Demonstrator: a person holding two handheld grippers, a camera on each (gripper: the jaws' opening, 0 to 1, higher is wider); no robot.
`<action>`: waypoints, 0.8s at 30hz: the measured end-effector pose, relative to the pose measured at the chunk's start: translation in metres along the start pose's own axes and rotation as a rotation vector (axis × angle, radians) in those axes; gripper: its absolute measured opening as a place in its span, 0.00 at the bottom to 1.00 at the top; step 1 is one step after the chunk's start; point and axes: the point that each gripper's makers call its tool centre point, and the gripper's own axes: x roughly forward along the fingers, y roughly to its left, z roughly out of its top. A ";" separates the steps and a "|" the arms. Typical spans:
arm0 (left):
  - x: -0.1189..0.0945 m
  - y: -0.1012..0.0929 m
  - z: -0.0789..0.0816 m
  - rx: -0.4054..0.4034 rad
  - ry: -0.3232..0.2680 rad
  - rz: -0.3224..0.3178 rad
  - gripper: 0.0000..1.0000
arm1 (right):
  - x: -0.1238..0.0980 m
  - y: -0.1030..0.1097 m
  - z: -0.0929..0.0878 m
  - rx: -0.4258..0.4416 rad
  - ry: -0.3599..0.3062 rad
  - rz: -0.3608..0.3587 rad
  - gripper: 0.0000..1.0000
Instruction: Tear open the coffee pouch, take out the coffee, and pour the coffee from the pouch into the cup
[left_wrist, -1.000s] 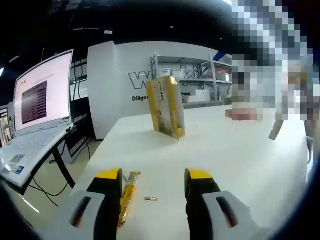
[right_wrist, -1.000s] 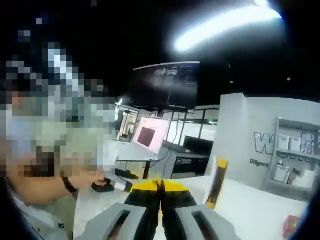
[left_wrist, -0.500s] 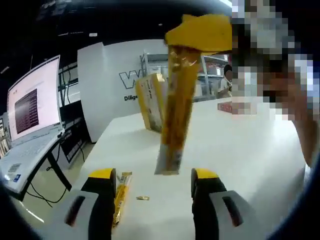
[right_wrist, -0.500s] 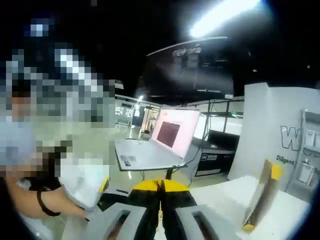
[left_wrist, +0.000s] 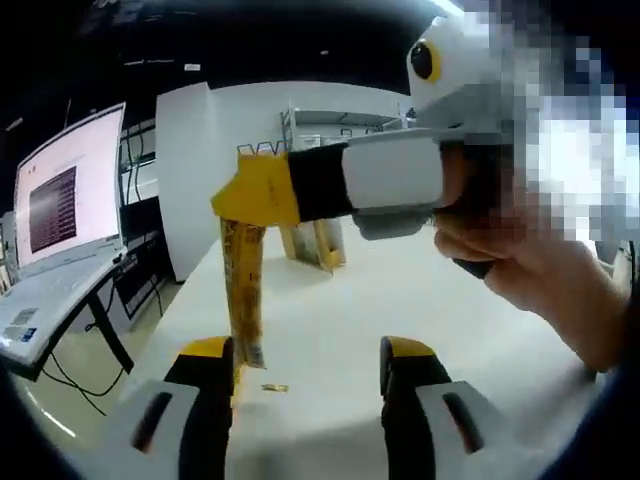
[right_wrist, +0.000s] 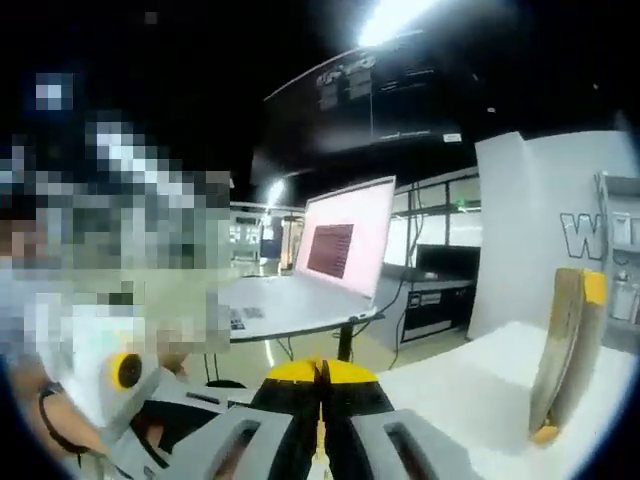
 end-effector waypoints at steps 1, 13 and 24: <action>-0.001 0.001 -0.001 -0.002 -0.002 -0.001 0.61 | 0.001 0.000 -0.001 0.003 0.006 -0.001 0.00; -0.009 0.000 0.002 0.024 -0.003 0.018 0.60 | -0.002 0.000 0.001 -0.026 0.015 -0.002 0.00; -0.012 -0.058 0.019 0.108 -0.103 -0.156 0.53 | -0.078 0.001 0.006 -0.040 -0.002 0.057 0.00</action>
